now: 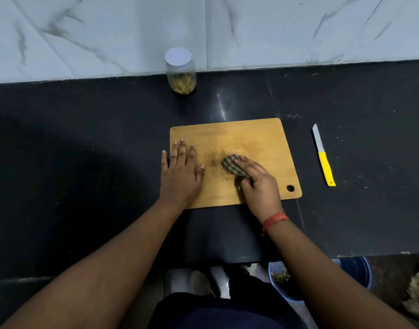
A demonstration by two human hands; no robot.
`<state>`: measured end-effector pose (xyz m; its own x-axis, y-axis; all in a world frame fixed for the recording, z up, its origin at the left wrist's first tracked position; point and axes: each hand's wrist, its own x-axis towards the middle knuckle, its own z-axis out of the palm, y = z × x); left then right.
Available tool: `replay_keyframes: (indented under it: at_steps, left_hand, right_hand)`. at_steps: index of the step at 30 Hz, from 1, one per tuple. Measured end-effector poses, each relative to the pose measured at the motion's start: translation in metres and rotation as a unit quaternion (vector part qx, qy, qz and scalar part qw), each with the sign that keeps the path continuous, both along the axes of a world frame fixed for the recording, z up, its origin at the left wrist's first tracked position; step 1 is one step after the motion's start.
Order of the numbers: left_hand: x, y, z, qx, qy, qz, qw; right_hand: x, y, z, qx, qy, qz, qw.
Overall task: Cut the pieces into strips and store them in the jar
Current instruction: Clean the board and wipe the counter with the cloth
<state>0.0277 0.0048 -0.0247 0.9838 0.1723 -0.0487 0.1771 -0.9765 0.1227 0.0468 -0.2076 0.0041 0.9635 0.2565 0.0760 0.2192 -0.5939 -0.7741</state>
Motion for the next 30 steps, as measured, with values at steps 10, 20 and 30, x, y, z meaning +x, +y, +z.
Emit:
replay_keyframes:
  at_steps: [10,20,30]
  left_hand:
    - [0.094,-0.072,0.015,-0.024,0.006,-0.024,0.999]
    - [0.108,-0.078,-0.004,-0.005,0.041,0.001,0.999]
    - [0.110,-0.079,-0.005,-0.004,0.035,0.004,0.999]
  right_hand:
    - [0.135,-0.017,0.005,-0.022,0.019,-0.061,0.998]
    - [0.297,0.012,0.002,-0.094,-0.009,-0.057,0.994]
    - [0.326,0.035,-0.034,-0.298,-0.055,0.014,0.953]
